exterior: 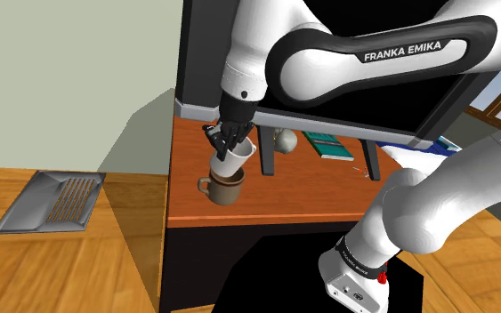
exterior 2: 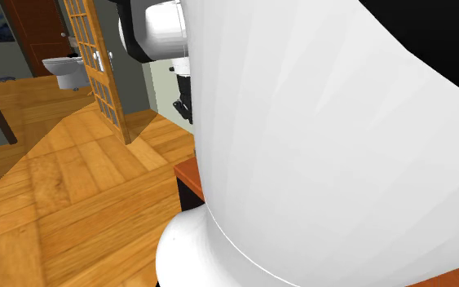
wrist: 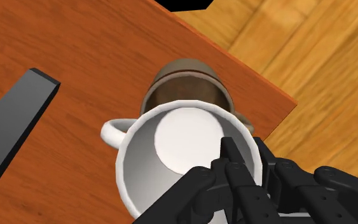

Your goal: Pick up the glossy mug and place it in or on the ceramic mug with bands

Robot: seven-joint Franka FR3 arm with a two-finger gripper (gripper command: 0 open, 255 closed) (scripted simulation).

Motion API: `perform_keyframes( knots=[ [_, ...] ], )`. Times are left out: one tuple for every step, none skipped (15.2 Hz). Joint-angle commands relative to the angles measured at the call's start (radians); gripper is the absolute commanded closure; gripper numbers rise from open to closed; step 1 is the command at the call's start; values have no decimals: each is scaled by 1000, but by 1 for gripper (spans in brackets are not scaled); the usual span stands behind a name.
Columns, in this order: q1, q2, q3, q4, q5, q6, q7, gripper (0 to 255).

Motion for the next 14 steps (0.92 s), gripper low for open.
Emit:
perform_keyframes(
  knots=[
    [-1,4,-1,-12,0,2,-2,255],
    [-1,4,-1,-12,0,2,-2,255],
    [-1,4,-1,-12,0,2,-2,255],
    [-1,4,-1,-12,0,2,-2,255],
    [-1,4,-1,-12,0,2,-2,255],
    [-1,4,-1,-12,0,2,-2,255],
    [0,0,-2,-13,1,-1,-2,0],
    [0,0,-1,-13,2,-1,-2,0],
    [0,1,-1,-14,1,0,-1,0],
    [0,1,-1,-13,1,0,-1,0],
    [0,1,-1,-13,1,0,-1,0],
    [-1,4,-1,-12,0,2,-2,0],
    [0,-8,-4,12,2,-34,-4,0],
    [1,-18,-7,38,4,-69,-6,0]
  ],
)
